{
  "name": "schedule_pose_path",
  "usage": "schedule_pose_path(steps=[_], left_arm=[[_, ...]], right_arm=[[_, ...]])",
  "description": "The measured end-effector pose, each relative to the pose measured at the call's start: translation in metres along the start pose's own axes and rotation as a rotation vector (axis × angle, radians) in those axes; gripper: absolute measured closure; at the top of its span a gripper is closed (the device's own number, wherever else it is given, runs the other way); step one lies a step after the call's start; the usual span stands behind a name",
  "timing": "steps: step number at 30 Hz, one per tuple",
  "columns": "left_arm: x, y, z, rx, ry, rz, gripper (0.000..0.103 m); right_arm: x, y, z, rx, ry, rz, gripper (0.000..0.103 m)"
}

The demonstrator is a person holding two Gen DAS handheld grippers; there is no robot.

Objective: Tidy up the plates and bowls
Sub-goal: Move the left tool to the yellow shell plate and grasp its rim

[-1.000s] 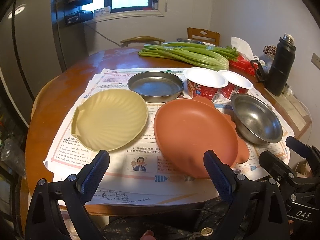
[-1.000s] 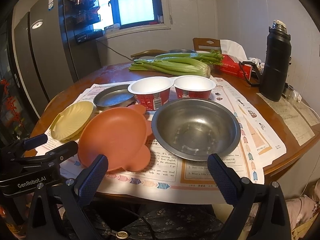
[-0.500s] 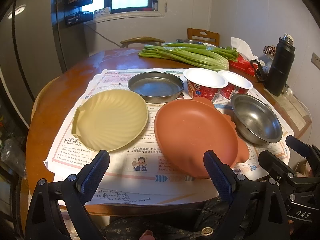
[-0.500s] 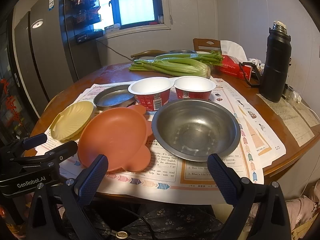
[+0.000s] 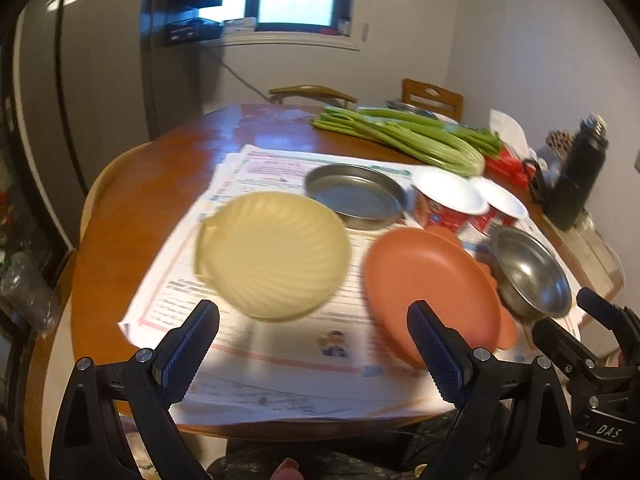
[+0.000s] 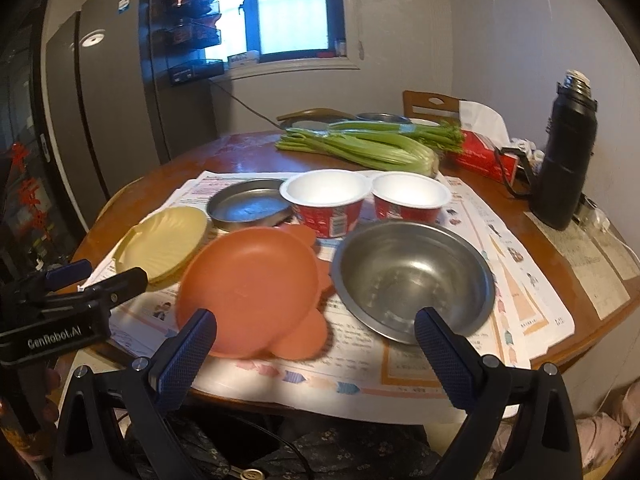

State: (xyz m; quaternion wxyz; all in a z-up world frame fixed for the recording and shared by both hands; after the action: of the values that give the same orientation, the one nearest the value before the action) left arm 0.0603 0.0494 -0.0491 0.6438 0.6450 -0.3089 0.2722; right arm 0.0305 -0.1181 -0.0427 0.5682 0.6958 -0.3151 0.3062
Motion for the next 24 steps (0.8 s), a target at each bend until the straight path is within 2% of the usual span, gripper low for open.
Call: schedule_pose_path(steps=[6,11,14,19,24], left_arm=[[0.001,-0.008,-0.046,0.02,0.104,-0.014,0.008],[0.007,-0.021,-0.078,0.018,0.161,-0.04,0.008],[0.011,-0.029,-0.092,0.002,0.204,-0.05,0.008],[0.013,-0.052,-0.098,-0.018,0.187,-0.105,0.008],[0.015,-0.074,-0.102,-0.019,0.174,-0.139,0.008]], right_arm=[[0.015,-0.011,-0.037,0.07,0.075,-0.019,0.004],[0.019,-0.035,-0.088,0.168,0.18,-0.089,0.005],[0.021,-0.053,-0.112,0.189,0.232,-0.116,0.007],[0.028,-0.088,-0.135,0.187,0.274,-0.157,0.01],[0.027,-0.119,-0.142,0.17,0.275,-0.226,0.016]])
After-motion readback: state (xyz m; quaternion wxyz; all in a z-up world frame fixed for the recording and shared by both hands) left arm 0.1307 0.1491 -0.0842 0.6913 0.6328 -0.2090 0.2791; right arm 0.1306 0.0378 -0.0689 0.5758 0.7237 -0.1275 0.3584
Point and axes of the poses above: each gripper's, at about its wrist camera, not at the fingertips, and y roughly against the way its jaws point, z to its right, x to its top, the point moved 9 cm from there along -y, roughly the way its jaws point, and after that the axes turned 10 degrees about -y, right-handed, at the moved point
